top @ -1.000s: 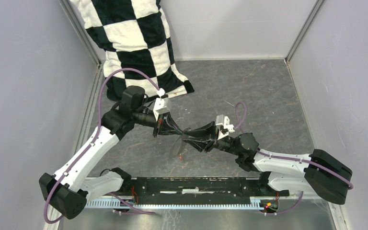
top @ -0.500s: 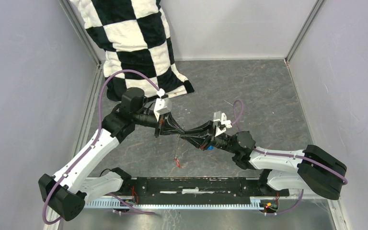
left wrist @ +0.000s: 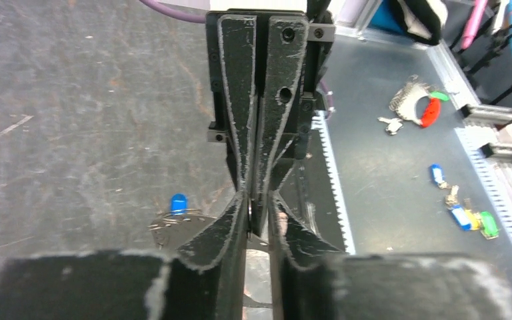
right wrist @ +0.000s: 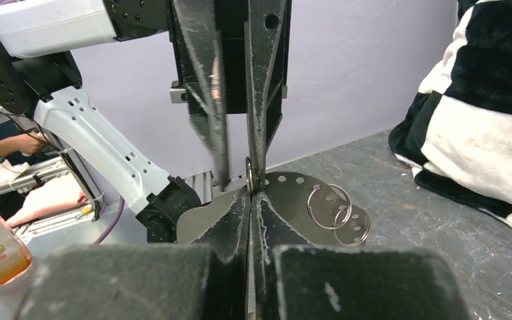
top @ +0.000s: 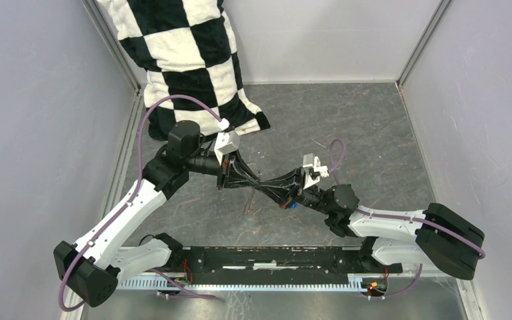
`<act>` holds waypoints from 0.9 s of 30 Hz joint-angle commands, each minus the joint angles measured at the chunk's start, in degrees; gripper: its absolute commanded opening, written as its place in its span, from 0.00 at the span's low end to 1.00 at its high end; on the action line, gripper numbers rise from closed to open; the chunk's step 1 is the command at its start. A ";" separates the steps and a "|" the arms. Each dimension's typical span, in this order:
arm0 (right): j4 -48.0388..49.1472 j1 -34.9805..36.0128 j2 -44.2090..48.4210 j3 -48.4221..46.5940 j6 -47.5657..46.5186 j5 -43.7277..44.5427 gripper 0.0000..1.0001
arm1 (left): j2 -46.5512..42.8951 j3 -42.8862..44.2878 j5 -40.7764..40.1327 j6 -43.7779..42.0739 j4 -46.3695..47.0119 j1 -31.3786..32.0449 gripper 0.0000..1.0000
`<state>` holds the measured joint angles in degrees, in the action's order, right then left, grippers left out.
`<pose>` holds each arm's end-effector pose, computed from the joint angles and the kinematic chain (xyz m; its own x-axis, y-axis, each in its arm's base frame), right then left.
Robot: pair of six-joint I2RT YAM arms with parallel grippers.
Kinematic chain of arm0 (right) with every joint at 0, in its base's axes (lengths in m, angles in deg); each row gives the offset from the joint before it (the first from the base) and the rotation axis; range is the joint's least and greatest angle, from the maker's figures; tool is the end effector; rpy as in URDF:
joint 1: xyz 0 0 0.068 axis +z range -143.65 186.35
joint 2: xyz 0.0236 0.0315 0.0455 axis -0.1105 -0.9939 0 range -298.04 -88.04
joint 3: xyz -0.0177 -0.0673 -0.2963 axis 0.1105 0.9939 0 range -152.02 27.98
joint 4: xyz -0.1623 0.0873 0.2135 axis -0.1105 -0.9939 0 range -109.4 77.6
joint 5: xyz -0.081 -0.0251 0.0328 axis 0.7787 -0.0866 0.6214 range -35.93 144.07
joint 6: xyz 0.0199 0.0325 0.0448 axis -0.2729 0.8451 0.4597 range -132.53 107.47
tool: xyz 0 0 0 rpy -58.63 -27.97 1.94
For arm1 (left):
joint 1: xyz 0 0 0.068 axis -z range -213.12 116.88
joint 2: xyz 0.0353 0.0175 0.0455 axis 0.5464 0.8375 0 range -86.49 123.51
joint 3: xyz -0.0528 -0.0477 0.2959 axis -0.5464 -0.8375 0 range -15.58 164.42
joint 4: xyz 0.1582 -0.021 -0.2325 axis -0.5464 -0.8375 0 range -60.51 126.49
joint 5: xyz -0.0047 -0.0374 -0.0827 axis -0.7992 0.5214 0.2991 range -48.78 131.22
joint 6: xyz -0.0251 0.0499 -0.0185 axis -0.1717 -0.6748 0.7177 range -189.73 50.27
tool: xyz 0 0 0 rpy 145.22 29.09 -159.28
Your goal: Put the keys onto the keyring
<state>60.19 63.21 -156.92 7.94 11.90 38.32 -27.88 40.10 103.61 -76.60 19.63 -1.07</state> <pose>0.1211 0.2067 0.2750 -0.1890 0.4385 -0.8786 -0.9485 0.1501 0.2790 0.1692 -0.1504 0.3811 -0.1709 0.1724 -0.9701 0.9801 -0.0708 -0.1852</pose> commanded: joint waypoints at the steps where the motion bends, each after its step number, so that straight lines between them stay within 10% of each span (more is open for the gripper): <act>1: 7.97 -0.85 2.34 1.27 3.30 3.19 0.01 | 0.83 -0.54 5.26 6.29 2.30 0.77 0.30; 12: 9.79 -1.51 4.07 2.85 5.06 2.70 0.01 | 0.54 3.77 5.88 0.03 -7.06 0.82 0.61; 18: 7.18 -1.62 6.41 2.89 3.69 1.03 0.01 | -0.25 4.37 -11.12 -5.93 -10.56 0.82 0.57; 27: 5.63 -1.64 6.17 1.80 3.47 -0.90 0.01 | 0.39 3.44 -2.30 -0.39 -5.73 0.82 0.40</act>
<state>62.99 61.68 -151.56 11.24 16.09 38.56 -27.55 42.88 97.62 -77.85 11.83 -0.35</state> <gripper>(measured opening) 0.012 0.389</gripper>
